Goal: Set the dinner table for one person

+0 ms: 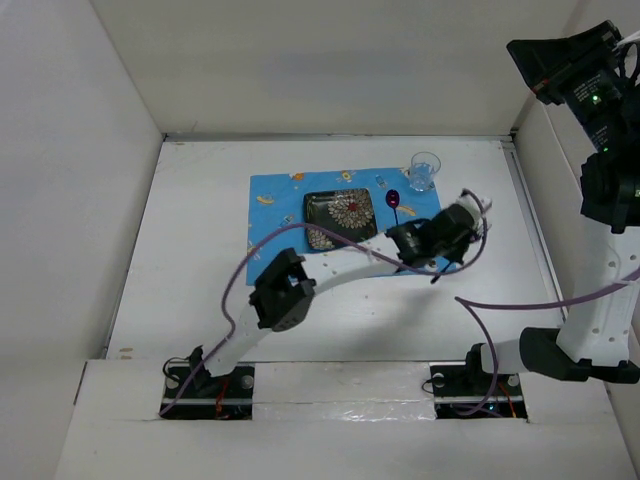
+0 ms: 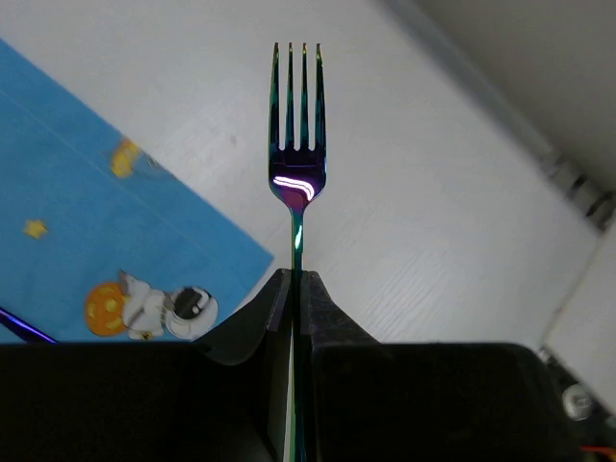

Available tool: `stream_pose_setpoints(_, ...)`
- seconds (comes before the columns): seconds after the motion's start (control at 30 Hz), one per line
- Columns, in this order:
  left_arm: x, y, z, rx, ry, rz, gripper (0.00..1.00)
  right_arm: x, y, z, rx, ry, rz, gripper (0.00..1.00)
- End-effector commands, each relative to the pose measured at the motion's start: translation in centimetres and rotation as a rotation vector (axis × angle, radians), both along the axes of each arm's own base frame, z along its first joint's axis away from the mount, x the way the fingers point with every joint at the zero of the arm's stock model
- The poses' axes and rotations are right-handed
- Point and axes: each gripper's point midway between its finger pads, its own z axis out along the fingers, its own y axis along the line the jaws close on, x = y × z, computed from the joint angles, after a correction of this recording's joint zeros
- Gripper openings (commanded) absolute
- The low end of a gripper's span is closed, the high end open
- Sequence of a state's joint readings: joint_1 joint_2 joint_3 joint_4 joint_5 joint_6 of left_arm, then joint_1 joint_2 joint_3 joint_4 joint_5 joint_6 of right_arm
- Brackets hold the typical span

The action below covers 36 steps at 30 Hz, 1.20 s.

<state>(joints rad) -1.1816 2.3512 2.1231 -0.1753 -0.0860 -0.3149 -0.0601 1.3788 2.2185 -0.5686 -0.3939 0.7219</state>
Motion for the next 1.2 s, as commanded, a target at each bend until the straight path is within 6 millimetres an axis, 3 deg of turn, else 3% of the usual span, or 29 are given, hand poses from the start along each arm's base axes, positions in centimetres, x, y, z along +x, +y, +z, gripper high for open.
stream_pose_setpoints(0.0,4.0,5.7,16.8,-0.316,-0.06,0.13,0.0,-2.7,1.5,3.7,0.016,-0.143,0.101,0.21)
stream_pose_setpoints(0.03,5.5,8.3,19.6,-0.367,-0.072,0.168,0.0,-2.6,1.6,3.6,0.023,-0.14,0.11,0.21)
stream_pose_setpoints(0.07,6.0,10.0,17.7,-0.332,-0.042,0.19,0.0,-2.5,1.7,3.4,0.025,-0.14,0.119,0.22)
stream_pose_setpoints(0.1,6.9,11.6,17.2,-0.323,-0.033,0.227,0.0,-1.9,1.7,2.7,0.03,-0.13,0.123,0.22)
stream_pose_setpoints(0.13,8.5,15.0,19.1,-0.345,-0.058,0.29,0.0,-1.5,1.8,2.2,0.036,-0.119,0.13,0.22)
stream_pose_setpoints(0.17,9.4,17.4,15.7,-0.274,-0.037,0.348,0.0,-1.1,1.8,1.6,0.037,-0.106,0.136,0.22)
stream_pose_setpoints(0.2,10.1,19.6,14.5,-0.242,-0.032,0.384,0.0,-0.3,1.8,0.3,0.042,-0.079,0.14,0.22)
stream_pose_setpoints(0.23,10.4,22.3,15.2,-0.236,-0.048,0.421,0.0,0.2,1.9,-0.5,0.044,-0.061,0.145,0.22)
stream_pose_setpoints(0.27,12.3,26.5,12.1,-0.17,-0.021,0.509,0.0,0.7,1.8,-1.3,0.044,-0.046,0.145,0.22)
stream_pose_setpoints(0.3,12.8,28.8,11.0,-0.146,-0.007,0.54,0.0,1.9,2.1,-3.3,0.047,0.0,0.154,0.22)
stream_pose_setpoints(0.33,13.1,31.2,11.7,-0.15,-0.027,0.564,0.0,2.1,2.1,-4.2,0.039,0.014,0.15,0.22)
stream_pose_setpoints(0.37,13.9,34.7,9.2,-0.102,0.002,0.626,0.0,2.3,2.9,-5.3,0.034,0.034,0.169,0.21)
stream_pose_setpoints(0.43,14.1,37.7,8.4,-0.075,0.004,0.667,0.0,3.3,3.5,-8.8,0.0,0.101,0.167,0.21)
stream_pose_setpoints(0.5,13.9,40.5,6.0,-0.017,0.022,0.703,0.0,3.6,4.7,-11.6,-0.023,0.164,0.173,0.21)
stream_pose_setpoints(0.53,14.0,41.2,5.6,-0.011,0.017,0.712,0.0,4.2,5.2,-14.4,-0.051,0.214,0.175,0.21)
stream_pose_setpoints(0.77,13.9,43.6,-1.5,0.117,0.088,0.758,0.0,2.2,8.6,-23.3,-0.155,0.377,0.211,0.21)
stream_pose_setpoints(0.83,14.7,43.6,-3.0,0.142,0.099,0.771,0.0,1.1,9.2,-24.8,-0.179,0.401,0.232,0.21)
stream_pose_setpoints(0.9,15.0,43.5,-3.1,0.139,0.093,0.774,0.0,0.9,9.4,-25.7,-0.188,0.419,0.238,0.21)
stream_pose_setpoints(1.17,17.2,43.9,-5.7,0.18,0.122,0.845,0.0,0.2,9.4,-27.7,-0.247,0.466,0.231,0.23)
